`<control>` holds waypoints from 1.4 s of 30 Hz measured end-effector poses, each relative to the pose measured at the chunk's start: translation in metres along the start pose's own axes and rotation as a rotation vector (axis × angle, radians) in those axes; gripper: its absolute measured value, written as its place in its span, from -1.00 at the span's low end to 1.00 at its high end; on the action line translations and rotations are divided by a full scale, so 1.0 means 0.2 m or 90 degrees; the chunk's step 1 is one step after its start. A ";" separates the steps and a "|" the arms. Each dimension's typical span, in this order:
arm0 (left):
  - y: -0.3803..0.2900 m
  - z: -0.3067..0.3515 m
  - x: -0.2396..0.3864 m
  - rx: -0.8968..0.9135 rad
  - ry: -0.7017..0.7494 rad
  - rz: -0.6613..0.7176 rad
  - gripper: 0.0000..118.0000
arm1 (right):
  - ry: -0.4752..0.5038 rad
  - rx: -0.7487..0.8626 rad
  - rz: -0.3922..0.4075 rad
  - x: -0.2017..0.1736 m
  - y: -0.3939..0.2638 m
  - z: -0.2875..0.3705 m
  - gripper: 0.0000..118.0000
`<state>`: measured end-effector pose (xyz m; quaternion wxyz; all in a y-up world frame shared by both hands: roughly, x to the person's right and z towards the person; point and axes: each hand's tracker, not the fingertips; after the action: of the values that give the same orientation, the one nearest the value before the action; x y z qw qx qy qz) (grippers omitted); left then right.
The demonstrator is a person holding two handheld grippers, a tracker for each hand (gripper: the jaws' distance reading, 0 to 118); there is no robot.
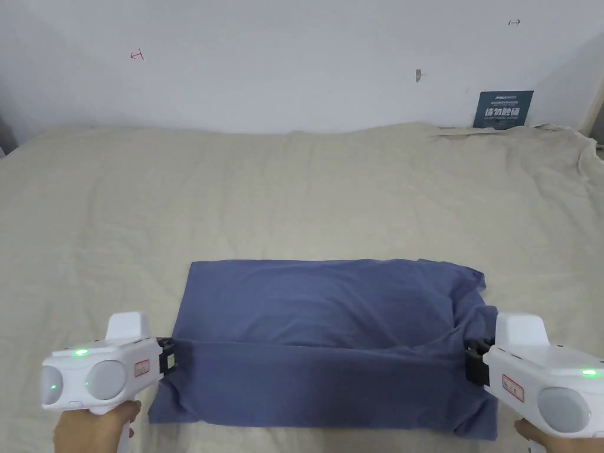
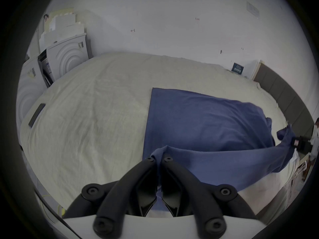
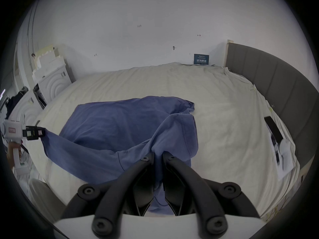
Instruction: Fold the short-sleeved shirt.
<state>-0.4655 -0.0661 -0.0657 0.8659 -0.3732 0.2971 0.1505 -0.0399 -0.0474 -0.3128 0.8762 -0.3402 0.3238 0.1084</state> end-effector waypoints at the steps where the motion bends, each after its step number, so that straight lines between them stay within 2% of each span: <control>1: 0.00 -0.01 0.02 -0.004 0.005 -0.012 -0.99 | -0.001 -0.007 0.004 0.00 0.02 -0.04 -0.90; 8: 0.02 -0.24 0.09 -0.058 0.025 -0.049 -0.99 | -0.019 -0.063 0.038 0.04 0.04 -0.36 -0.90; 14: -0.04 -0.39 0.11 -0.120 0.046 -0.052 -0.99 | -0.030 -0.132 0.002 0.06 -0.05 -0.54 -0.89; 17: -0.03 -0.34 0.14 -0.115 0.052 -0.060 -0.95 | -0.036 -0.133 -0.003 0.00 -0.06 -0.48 -0.84; 19: 0.00 -0.33 0.14 -0.124 0.040 -0.060 -0.63 | -0.044 -0.125 -0.001 0.01 -0.04 -0.46 -0.58; 21: 0.03 -0.31 0.13 -0.121 0.035 -0.054 0.27 | -0.049 -0.103 0.003 0.01 -0.02 -0.41 0.02; 23: 0.05 -0.27 0.13 -0.105 0.028 -0.033 0.97 | -0.041 -0.067 -0.007 0.03 0.01 -0.36 0.51; 24: 0.06 -0.24 0.13 -0.094 0.020 -0.027 1.00 | -0.037 -0.052 -0.015 0.03 0.02 -0.33 0.58; 27: 0.10 -0.09 0.16 -0.042 0.001 -0.004 1.00 | -0.046 0.012 -0.028 0.03 0.08 -0.17 0.58; 32: 0.14 0.12 0.15 0.054 -0.010 -0.004 1.00 | -0.050 0.116 -0.021 0.01 0.14 0.13 0.62; 36: 0.12 0.27 0.14 0.121 -0.021 0.010 1.00 | -0.048 0.157 -0.025 0.00 0.12 0.31 0.70; 41: 0.02 0.42 0.14 0.177 -0.026 0.022 0.99 | -0.056 0.190 -0.031 -0.06 0.04 0.49 0.70; 42: -0.01 0.44 0.15 0.197 -0.022 0.019 0.90 | -0.059 0.194 -0.030 -0.06 0.02 0.51 0.69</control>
<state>-0.4065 -0.0016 -0.0347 0.9157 -0.2279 0.3078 0.1221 0.0001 0.0242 -0.2508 0.9340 -0.2054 0.2877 0.0527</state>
